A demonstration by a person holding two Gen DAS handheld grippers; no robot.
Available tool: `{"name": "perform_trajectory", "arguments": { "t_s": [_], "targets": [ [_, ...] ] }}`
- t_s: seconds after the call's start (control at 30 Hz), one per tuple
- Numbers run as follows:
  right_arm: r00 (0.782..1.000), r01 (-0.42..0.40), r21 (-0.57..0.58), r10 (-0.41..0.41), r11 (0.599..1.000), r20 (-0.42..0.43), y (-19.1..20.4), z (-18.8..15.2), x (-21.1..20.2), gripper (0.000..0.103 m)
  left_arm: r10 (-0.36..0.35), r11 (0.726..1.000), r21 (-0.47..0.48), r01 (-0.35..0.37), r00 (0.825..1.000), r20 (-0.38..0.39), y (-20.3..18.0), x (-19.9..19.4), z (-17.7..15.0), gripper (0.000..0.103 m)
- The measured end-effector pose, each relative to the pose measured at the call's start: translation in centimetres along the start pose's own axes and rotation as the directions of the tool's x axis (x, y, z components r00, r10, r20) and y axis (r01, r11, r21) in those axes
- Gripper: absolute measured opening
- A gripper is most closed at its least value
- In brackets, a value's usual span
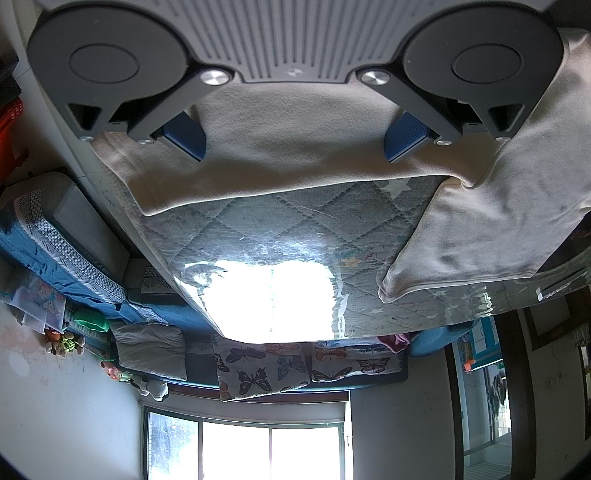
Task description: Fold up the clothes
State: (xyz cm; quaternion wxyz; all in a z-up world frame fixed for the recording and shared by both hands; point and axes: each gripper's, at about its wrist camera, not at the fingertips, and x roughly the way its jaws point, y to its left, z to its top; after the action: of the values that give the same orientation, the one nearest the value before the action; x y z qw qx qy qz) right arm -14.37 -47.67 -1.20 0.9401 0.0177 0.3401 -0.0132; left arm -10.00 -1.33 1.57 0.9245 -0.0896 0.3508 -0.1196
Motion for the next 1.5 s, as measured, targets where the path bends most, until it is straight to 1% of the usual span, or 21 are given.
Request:
{"name": "perform_trajectory", "arguments": {
  "t_s": [0.07, 0.13, 0.3, 0.37, 0.5, 0.57, 0.63, 0.7, 0.83, 0.9, 0.97, 1.0, 1.03, 1.13, 1.2, 1.3, 1.37, 1.5],
  "targets": [
    [1.000, 0.000, 0.000, 0.000, 1.000, 0.000, 0.0, 0.0, 0.0, 0.103, 0.009, 1.000, 0.002, -0.009, 1.000, 0.006, 0.2, 0.3, -0.1, 0.021],
    [1.000, 0.000, 0.000, 0.000, 1.000, 0.000, 0.0, 0.0, 0.0, 0.103, 0.026, 1.000, 0.005, -0.026, 1.000, 0.012, 0.5, 0.5, -0.1, 0.030],
    [1.000, 0.000, 0.000, 0.000, 1.000, 0.000, 0.1, -0.1, 0.0, 0.103, 0.057, 0.998, 0.009, -0.057, 0.998, 0.024, 1.3, -0.2, -0.4, 0.028],
    [1.000, 0.001, -0.001, -0.001, 1.000, -0.001, 0.1, -0.1, 0.0, 0.103, 0.065, 0.998, 0.004, -0.065, 0.998, 0.024, 1.6, -0.4, -0.4, 0.028],
    [1.000, 0.002, -0.001, -0.002, 1.000, -0.001, 0.2, 0.0, 0.0, 0.103, 0.082, 0.996, 0.026, -0.083, 0.996, 0.034, 1.8, -0.7, -0.7, 0.030],
    [1.000, 0.002, -0.001, -0.002, 1.000, -0.001, 0.2, 0.0, 0.0, 0.103, 0.097, 0.994, 0.050, -0.098, 0.995, 0.038, 1.7, -0.9, -0.9, 0.032],
    [1.000, 0.002, -0.001, -0.002, 1.000, -0.001, 0.2, 0.0, 0.0, 0.103, 0.117, 0.991, 0.067, -0.119, 0.992, 0.043, 1.9, -1.1, -1.0, 0.036],
    [1.000, 0.002, -0.001, -0.002, 1.000, -0.001, 0.2, 0.0, 0.0, 0.103, 0.137, 0.987, 0.080, -0.140, 0.989, 0.046, 2.1, -1.4, -1.2, 0.038],
    [1.000, 0.002, -0.001, -0.002, 1.000, 0.000, 0.2, 0.0, 0.0, 0.103, 0.157, 0.984, 0.079, -0.160, 0.986, 0.050, 2.7, -2.2, -1.3, 0.040],
    [1.000, 0.002, -0.001, -0.002, 1.000, 0.000, 0.2, 0.0, 0.0, 0.103, 0.162, 0.984, 0.068, -0.166, 0.985, 0.053, 2.4, -2.7, -1.0, 0.041],
    [1.000, 0.002, -0.001, -0.002, 1.000, 0.000, 0.2, 0.0, 0.1, 0.103, 0.131, 0.988, 0.067, -0.136, 0.989, 0.071, 1.5, -3.4, -0.9, 0.042],
    [1.000, 0.002, -0.001, -0.002, 1.000, 0.000, 0.2, 0.0, 0.1, 0.103, 0.115, 0.991, 0.066, -0.120, 0.990, 0.081, 1.1, -3.8, -0.8, 0.045],
    [1.000, 0.002, -0.001, -0.002, 1.000, -0.001, 0.2, 0.0, 0.1, 0.103, 0.090, 0.992, 0.077, -0.097, 0.992, 0.089, 0.4, -4.1, -0.8, 0.047],
    [1.000, 0.001, -0.001, -0.001, 1.000, -0.002, 0.2, 0.0, 0.1, 0.103, 0.041, 0.991, 0.124, -0.052, 0.996, 0.083, -1.6, -3.9, -1.3, 0.050],
    [1.000, 0.000, -0.009, 0.000, 1.000, -0.001, 0.2, 0.0, 0.0, 0.103, 0.034, 0.989, 0.141, -0.042, 0.998, 0.056, -2.2, -3.3, -1.7, 0.050],
    [1.000, -0.005, -0.084, 0.006, 0.996, 0.013, 1.0, 0.1, -0.4, 0.103, 0.044, 0.989, 0.137, -0.047, 0.999, 0.027, -2.0, -2.8, -2.3, 0.050],
    [1.000, -0.019, -0.127, 0.022, 0.992, 0.019, 1.6, 0.3, -0.9, 0.103, 0.056, 0.989, 0.136, -0.058, 0.998, 0.017, -1.7, -2.7, -2.6, 0.050],
    [0.997, -0.072, -0.190, 0.077, 0.979, 0.022, 2.2, 0.6, -1.6, 0.103, 0.068, 0.987, 0.142, -0.071, 0.997, 0.024, -1.5, -2.9, -3.0, 0.051]
  ]
}}
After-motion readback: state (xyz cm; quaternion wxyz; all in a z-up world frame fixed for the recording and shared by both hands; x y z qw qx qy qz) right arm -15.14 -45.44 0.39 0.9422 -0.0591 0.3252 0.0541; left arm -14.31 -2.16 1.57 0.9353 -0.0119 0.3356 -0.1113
